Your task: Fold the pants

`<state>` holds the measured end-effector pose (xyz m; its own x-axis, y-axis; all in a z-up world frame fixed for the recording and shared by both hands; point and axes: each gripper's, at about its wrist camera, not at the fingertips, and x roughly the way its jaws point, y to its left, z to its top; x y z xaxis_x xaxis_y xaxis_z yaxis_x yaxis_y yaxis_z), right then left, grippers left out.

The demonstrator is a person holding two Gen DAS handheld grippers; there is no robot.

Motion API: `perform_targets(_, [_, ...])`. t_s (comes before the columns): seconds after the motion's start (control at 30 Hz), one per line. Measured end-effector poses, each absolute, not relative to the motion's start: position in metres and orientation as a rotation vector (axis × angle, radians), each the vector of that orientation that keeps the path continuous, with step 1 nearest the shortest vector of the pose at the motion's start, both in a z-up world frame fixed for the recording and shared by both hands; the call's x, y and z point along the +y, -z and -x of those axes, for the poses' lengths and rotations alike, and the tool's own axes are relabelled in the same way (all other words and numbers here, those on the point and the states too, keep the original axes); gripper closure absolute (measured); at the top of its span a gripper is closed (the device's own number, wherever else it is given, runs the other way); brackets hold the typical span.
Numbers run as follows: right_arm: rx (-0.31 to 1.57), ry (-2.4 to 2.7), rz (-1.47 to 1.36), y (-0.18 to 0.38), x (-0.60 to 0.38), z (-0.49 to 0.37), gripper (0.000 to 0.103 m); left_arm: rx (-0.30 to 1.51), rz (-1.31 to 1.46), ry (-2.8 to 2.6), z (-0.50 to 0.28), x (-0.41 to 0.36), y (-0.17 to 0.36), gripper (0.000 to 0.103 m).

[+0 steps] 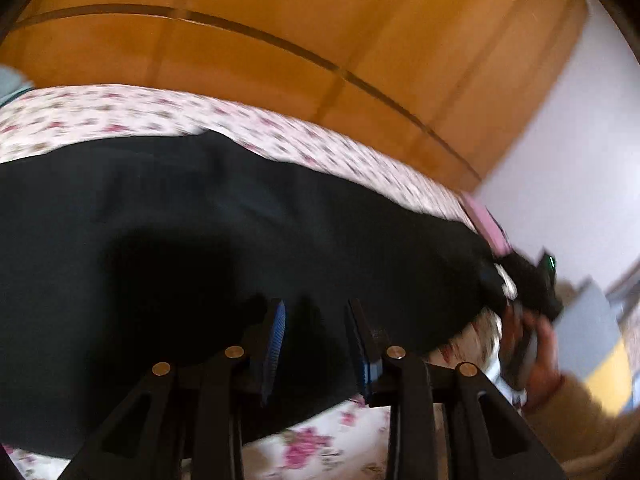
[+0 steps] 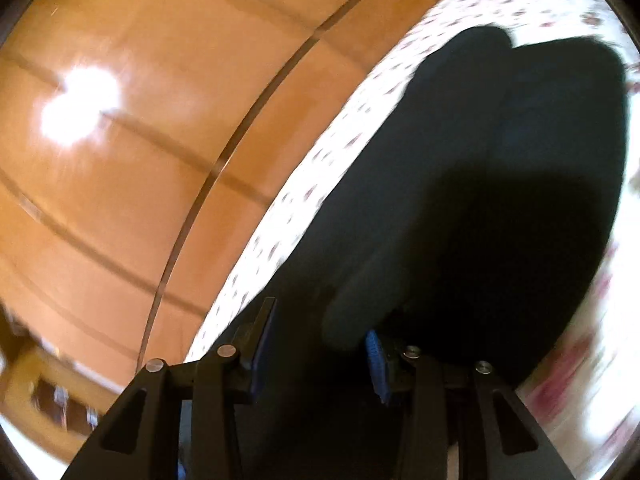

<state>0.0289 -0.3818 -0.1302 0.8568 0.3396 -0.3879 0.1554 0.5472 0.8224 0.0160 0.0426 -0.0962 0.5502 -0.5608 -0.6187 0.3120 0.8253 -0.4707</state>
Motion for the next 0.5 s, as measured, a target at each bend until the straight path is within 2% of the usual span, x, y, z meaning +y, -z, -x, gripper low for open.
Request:
perform_targets(0.2, [0.483, -0.027, -1.034, 0.127, -0.429, -0.04, 0.066, 0.897, 0.229, 0.59, -0.027, 0.004, 0.106, 0.066])
perform_targets(0.3, [0.486, 0.022, -1.043, 0.134, -0.446, -0.046, 0.088, 0.89, 0.172, 0.573, -0.027, -0.004, 0.108, 0.068])
perform_targets(0.33, [0.498, 0.031, -1.044, 0.137, -0.449, -0.048, 0.095, 0.885, 0.159, 0.569, -0.031, -0.004, 0.109, 0.077])
perform_targets(0.37, [0.505, 0.023, -1.045, 0.138, -0.451, -0.048, 0.095, 0.882, 0.126, 0.558, -0.032, -0.008, 0.11, 0.096])
perform_targets(0.4, [0.5, 0.015, -1.033, 0.135, -0.45, -0.045, 0.095, 0.885, 0.108, 0.558, -0.034, -0.009, 0.111, 0.102])
perform_targets(0.5, [0.457, 0.015, -0.943, 0.113, -0.445, -0.027, 0.095, 0.888, 0.118, 0.586, -0.034, -0.007, 0.11, 0.103])
